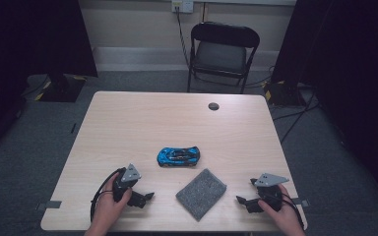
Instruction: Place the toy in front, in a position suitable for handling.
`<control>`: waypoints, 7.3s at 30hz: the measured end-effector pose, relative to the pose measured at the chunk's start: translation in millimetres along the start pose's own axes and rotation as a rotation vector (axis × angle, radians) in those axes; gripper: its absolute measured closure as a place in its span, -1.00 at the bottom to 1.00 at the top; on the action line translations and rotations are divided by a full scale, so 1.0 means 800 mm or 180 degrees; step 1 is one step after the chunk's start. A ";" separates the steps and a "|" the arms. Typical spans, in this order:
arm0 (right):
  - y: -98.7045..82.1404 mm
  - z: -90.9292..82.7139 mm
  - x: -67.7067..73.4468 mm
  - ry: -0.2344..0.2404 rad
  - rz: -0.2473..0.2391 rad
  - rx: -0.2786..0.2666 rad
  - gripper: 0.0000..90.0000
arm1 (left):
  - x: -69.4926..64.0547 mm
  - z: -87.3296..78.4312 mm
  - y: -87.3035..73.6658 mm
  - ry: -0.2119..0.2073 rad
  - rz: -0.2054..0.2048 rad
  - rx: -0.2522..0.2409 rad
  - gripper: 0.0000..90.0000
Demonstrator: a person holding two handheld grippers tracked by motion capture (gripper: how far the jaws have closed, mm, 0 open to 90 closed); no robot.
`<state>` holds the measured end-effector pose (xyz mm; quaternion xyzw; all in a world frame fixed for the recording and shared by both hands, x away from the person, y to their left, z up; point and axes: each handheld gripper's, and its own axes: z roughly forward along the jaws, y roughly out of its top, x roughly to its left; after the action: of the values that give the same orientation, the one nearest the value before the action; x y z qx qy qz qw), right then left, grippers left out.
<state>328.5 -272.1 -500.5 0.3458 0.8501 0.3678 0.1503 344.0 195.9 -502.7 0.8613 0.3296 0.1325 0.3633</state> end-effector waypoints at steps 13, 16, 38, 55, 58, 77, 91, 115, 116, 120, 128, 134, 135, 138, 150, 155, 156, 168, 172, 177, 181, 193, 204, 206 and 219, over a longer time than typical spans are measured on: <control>-0.002 -0.002 0.001 0.0003 0.0002 -0.0006 -0.76 | 0.003 0.001 0.001 -0.0057 0.0058 0.0004 -1.00; -0.002 -0.002 0.001 0.0004 0.0003 -0.0006 -0.76 | 0.008 0.000 0.002 -0.0195 0.0142 0.0027 -1.00; -0.002 -0.002 0.001 0.0004 0.0002 -0.0006 -0.76 | 0.041 0.011 0.076 -0.0552 0.0424 0.0240 -0.64; -0.002 -0.002 0.001 0.0004 0.0002 -0.0006 -0.76 | 0.048 0.073 0.139 -0.0677 0.0480 0.0075 -0.63; -0.002 -0.002 0.001 0.0004 0.0002 -0.0006 -0.76 | 0.048 0.079 0.143 -0.0668 0.0494 0.0051 -0.63; -0.002 -0.002 0.001 0.0004 0.0001 -0.0006 -0.76 | 0.047 0.114 0.161 -0.0726 0.0518 0.0063 -0.65; -0.002 -0.002 0.001 0.0009 -0.0003 -0.0006 -0.75 | 0.046 0.133 0.158 -0.0782 0.0560 0.0186 -0.82; -0.002 -0.002 0.001 0.0007 -0.0004 -0.0008 -0.75 | 0.045 0.140 0.157 -0.0764 0.0758 0.0317 -0.83; -0.002 -0.002 0.001 0.0008 -0.0003 -0.0007 -0.75 | 0.045 0.140 0.157 -0.0769 0.0757 0.0298 -0.82; -0.002 -0.002 0.001 0.0008 -0.0003 -0.0007 -0.75 | 0.046 0.139 0.157 -0.0777 0.0795 0.0324 -0.79; -0.002 -0.002 0.001 0.0015 -0.0007 -0.0006 -0.75 | 0.046 0.137 0.162 -0.0788 0.0901 0.0417 -0.73; -0.002 -0.002 0.001 0.0020 -0.0009 -0.0002 -0.75 | 0.046 0.134 0.157 -0.0761 0.0863 0.0338 -0.68; -0.002 -0.002 0.001 0.0020 -0.0009 -0.0002 -0.75 | 0.047 0.134 0.157 -0.0767 0.0875 0.0345 -0.68; -0.002 -0.002 0.001 0.0021 -0.0010 -0.0002 -0.75 | 0.047 0.132 0.156 -0.0726 0.0844 0.0347 -0.66; -0.002 -0.002 0.001 0.0020 -0.0010 -0.0002 -0.75 | 0.052 0.121 0.151 -0.0814 0.0617 0.0135 -0.44; -0.002 -0.002 0.001 0.0023 -0.0009 -0.0002 -0.75 | 0.049 0.118 0.156 -0.0766 0.0606 0.0128 -0.44; -0.002 -0.002 0.001 0.0024 -0.0009 -0.0004 -0.75 | 0.048 0.118 0.157 -0.0764 0.0609 0.0146 -0.44; -0.002 -0.002 0.001 0.0021 -0.0011 -0.0002 -0.75 | 0.042 0.119 0.142 -0.0667 0.0436 0.0088 -0.44; -0.002 -0.002 0.001 0.0021 -0.0011 -0.0002 -0.75 | 0.042 0.119 0.142 -0.0650 0.0440 0.0101 -0.44; -0.002 -0.002 0.001 0.0022 -0.0010 -0.0001 -0.75 | 0.039 0.121 0.150 -0.0585 0.0558 0.0250 -0.48; -0.002 -0.002 0.001 0.0020 -0.0012 -0.0002 -0.75 | 0.036 0.127 0.156 -0.0561 0.0482 0.0265 -0.62; -0.002 -0.002 0.002 0.0025 -0.0018 -0.0003 -0.75 | 0.030 0.133 0.159 -0.0530 0.0619 0.0309 -0.43; -0.002 -0.002 0.002 0.0026 -0.0018 -0.0003 -0.75 | 0.030 0.128 0.155 -0.0519 0.0419 0.0138 -0.39; -0.002 -0.002 0.002 0.0023 -0.0017 -0.0003 -0.75 | 0.029 0.128 0.157 -0.0527 0.0447 0.0155 -0.39; -0.002 -0.002 0.002 0.0025 -0.0017 -0.0003 -0.75 | 0.023 0.146 0.178 -0.0431 0.0324 0.0296 -0.64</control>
<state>325.4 -272.8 -500.6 0.3421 0.8513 0.3691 0.1482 479.3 71.4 -483.2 0.8998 0.2659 0.0768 0.3372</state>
